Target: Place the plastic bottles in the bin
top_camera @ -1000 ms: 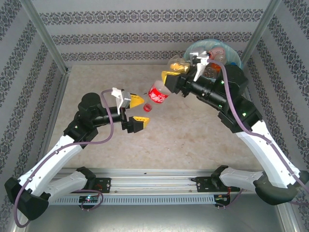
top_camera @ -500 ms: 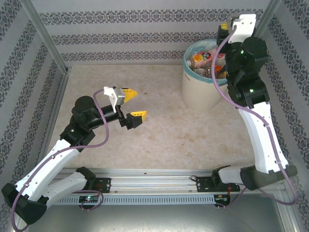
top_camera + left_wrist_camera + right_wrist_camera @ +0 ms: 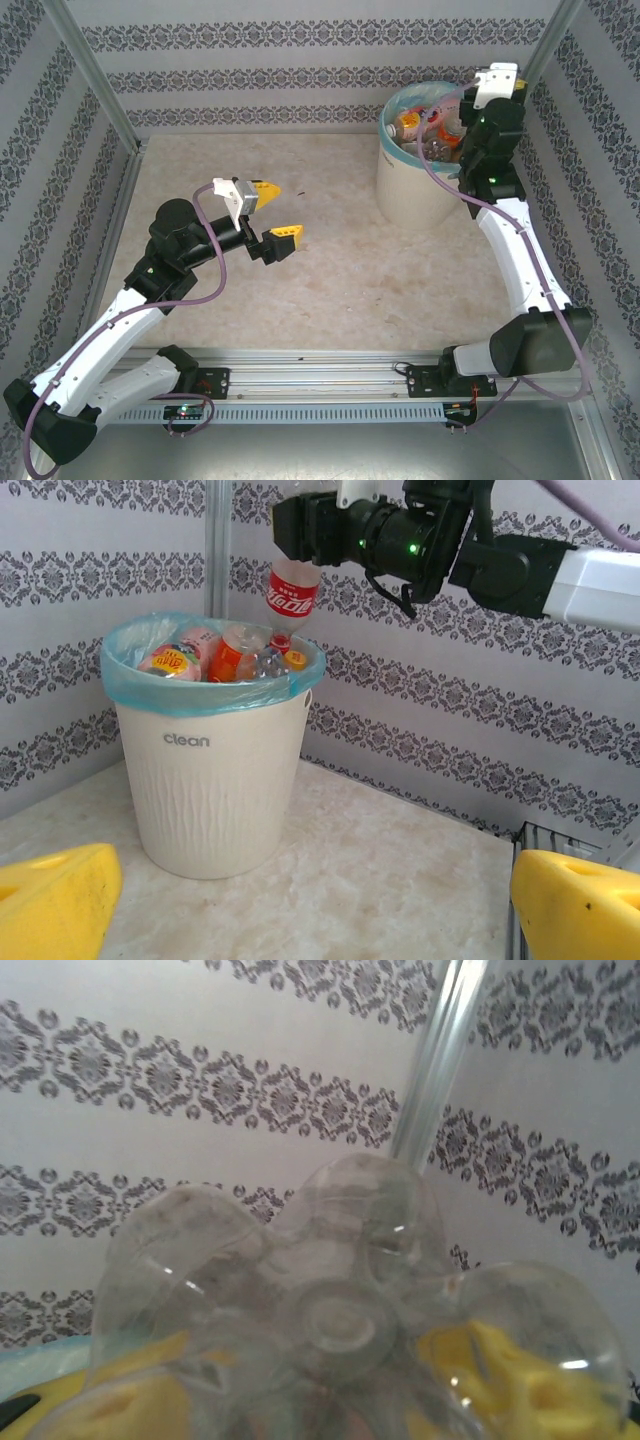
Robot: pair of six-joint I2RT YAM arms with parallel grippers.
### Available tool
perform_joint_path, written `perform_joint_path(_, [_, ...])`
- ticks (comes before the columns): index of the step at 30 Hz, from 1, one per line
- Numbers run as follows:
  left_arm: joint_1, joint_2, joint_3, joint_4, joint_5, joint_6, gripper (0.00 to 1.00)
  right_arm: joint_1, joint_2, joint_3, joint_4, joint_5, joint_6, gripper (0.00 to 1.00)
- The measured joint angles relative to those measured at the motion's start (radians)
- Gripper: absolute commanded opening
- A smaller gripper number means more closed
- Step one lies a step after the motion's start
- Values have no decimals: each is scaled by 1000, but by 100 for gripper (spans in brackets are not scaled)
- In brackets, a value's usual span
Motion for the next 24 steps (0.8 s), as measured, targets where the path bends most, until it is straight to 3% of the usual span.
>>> perform_joint_path(9, [0,-1,-13,-2,-7,0,100,-73,-13,-48,69,-89,150,36])
perform_joint_path(17, [0,-6,-14,-3,-7,0,100,-71,-17,-33,79,-109,179,36])
perform_joint_path(24, [0,-6,-16,-3,-10,0,100,-66,-1,53,80,-138,179,41])
